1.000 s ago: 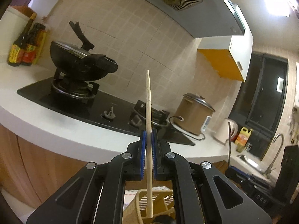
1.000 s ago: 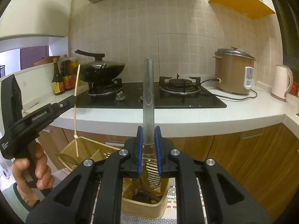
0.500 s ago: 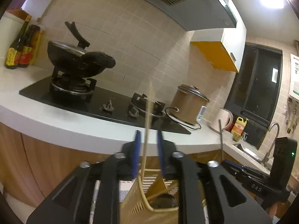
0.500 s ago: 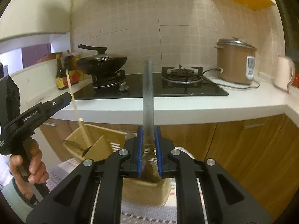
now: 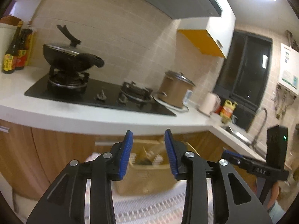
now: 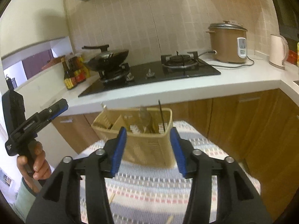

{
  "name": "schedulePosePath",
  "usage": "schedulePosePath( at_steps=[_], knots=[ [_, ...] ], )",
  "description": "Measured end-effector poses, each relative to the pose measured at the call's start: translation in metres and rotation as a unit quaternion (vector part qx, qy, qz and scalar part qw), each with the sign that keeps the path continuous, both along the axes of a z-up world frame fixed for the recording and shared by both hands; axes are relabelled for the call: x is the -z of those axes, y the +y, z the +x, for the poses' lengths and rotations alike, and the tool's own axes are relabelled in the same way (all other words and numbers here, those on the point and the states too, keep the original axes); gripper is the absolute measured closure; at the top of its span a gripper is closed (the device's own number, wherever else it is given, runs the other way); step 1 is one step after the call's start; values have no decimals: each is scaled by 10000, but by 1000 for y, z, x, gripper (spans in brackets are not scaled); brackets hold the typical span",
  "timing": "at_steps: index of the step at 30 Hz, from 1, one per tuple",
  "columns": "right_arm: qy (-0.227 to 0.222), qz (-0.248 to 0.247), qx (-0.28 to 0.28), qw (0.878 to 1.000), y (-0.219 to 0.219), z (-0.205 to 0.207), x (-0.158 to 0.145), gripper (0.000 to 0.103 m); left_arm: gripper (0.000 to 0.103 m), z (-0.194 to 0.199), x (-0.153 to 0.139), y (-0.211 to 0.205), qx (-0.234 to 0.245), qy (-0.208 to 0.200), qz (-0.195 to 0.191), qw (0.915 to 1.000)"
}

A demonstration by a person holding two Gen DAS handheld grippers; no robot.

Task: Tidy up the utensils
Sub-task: 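Move both grippers back to the table toward the remaining chopsticks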

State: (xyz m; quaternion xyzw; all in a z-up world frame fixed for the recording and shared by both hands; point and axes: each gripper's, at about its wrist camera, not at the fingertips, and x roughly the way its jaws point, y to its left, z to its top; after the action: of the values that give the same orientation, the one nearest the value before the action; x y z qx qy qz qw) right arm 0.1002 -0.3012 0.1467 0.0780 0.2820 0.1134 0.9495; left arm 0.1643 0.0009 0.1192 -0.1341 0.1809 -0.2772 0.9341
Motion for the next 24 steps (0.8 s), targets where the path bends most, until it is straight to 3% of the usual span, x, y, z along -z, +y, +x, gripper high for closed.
schedulePosePath(
  at_steps=[6,11,15,20,24],
  knots=[
    [635,-723,23,9954,24,-34,7,57,61,-44,-2,-14,311,116,760,9966],
    [1198,-1401,232,9826,34,-50,29,56,58,-67,16,-38,245,540,1711,9835],
    [1754,-1361,221,9748,30,-54,50,56,58,-66,47,-47,515,1338,1902,9712],
    [2593,-1028,164,9602,19,-56,97,57,60,-58,109,-57,965,2456,2128,9408],
    [3215,-441,31,9459,11,-56,132,57,60,-50,146,-61,1268,3077,1971,9222]
  ],
)
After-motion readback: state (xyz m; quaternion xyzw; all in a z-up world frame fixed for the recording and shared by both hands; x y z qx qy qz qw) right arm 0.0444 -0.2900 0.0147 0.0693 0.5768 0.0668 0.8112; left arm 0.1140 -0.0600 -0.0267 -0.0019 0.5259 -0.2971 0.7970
